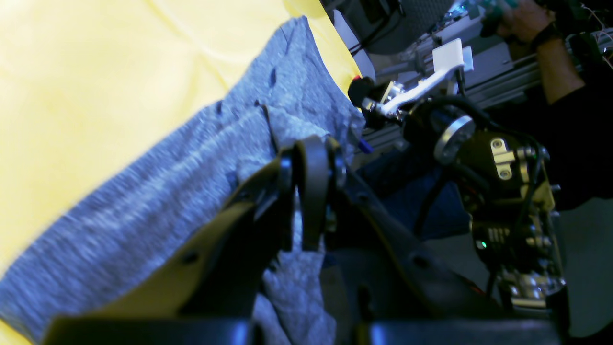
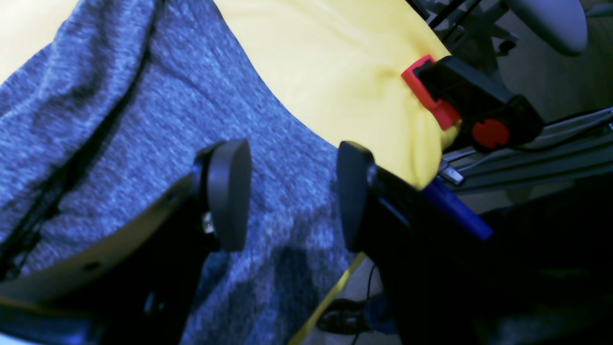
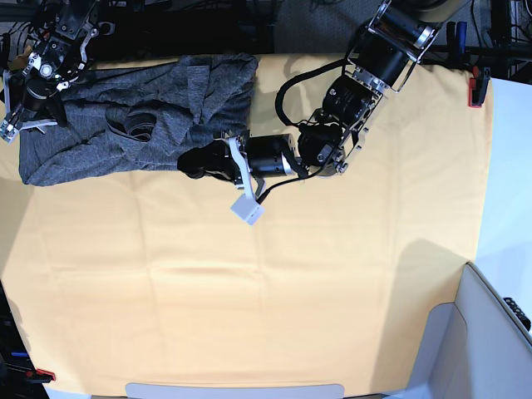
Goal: Fold the T-shirt properly
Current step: 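Carry the left-held end over the strip toward the right gripper, then lay the end down and press it with both grippers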
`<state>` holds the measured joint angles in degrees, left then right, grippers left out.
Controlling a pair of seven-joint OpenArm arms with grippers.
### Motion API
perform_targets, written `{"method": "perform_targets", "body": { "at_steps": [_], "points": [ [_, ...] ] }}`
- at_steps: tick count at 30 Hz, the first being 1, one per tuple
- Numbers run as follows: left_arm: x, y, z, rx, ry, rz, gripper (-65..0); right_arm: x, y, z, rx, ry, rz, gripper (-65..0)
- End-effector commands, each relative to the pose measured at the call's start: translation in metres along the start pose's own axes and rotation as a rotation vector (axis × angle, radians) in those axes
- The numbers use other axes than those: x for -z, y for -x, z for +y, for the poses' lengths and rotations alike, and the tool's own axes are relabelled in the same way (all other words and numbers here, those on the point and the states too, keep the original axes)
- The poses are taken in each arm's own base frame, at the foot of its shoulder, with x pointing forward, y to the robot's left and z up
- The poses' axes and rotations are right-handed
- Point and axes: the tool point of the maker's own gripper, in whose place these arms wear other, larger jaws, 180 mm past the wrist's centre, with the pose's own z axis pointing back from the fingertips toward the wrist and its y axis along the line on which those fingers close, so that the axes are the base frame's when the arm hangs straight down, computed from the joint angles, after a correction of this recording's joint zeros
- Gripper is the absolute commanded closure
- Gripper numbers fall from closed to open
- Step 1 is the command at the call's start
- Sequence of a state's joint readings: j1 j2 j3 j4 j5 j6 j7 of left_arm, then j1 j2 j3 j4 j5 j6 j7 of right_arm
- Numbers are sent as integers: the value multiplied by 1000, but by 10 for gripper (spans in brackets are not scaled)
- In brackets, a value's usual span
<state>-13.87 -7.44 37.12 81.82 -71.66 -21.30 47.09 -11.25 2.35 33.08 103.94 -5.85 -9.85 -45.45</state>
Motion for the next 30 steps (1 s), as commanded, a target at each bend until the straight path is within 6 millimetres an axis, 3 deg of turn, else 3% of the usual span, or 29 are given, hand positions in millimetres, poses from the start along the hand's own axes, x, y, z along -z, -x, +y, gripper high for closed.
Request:
{"method": "perform_targets", "body": {
  "at_steps": [1,5,10,17,22,26,30],
  "points": [
    [-5,-8,-1,3,1,-24,-3,-1,-17,-2,9,6,-54,-291],
    [-7,14,16,-2,-86,25,-3,-1,-15,5,56,-43,-41,-291],
    [5,45,20,77,-134,122,-3,0,-12,7,67,-55,-31,-291],
    [15,51,18,121,-157,151,-3,0,-9,7,68,-56,-25,-291],
    [24,53,6,113,-125,152,-3,0,-9,7,68,-56,-25,-291],
    [32,81,-13,134,-75,234,-3,0,-9,7,68,-56,-25,-291],
    [44,94,-41,178,-5,272,-3,0,-10,7,67,-56,-26,-291]
  ]
}}
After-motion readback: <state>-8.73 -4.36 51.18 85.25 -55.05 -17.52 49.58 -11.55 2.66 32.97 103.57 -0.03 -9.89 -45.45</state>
